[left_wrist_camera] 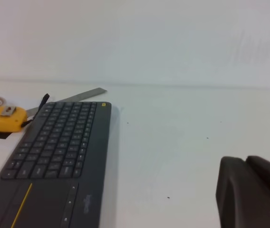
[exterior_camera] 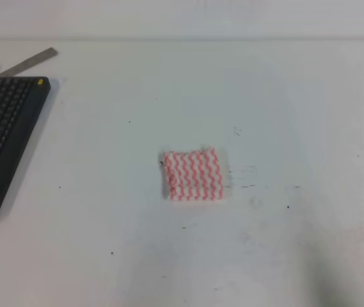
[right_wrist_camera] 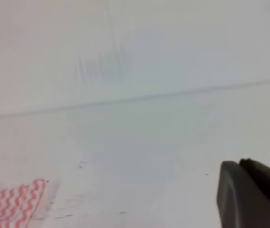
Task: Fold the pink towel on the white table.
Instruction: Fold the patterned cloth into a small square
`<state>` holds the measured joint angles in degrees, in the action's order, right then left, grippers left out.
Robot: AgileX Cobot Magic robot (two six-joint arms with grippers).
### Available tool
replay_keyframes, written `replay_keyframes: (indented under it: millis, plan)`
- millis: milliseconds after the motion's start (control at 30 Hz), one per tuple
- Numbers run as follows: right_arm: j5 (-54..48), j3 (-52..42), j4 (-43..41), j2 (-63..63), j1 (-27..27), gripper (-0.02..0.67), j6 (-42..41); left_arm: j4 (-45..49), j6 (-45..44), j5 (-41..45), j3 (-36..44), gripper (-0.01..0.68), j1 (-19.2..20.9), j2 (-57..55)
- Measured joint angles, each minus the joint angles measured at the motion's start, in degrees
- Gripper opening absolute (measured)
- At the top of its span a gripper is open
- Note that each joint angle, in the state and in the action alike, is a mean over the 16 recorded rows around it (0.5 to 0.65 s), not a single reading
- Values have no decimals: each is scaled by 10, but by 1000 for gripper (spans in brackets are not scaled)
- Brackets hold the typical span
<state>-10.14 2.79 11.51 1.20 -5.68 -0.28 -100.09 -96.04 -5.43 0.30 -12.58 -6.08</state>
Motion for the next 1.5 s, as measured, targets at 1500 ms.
replay_keyframes:
  millis: [1500]
  plan:
    - [-77,-31,-44,-1,11,-19,0,47,35,-13,1,-1,0,-1]
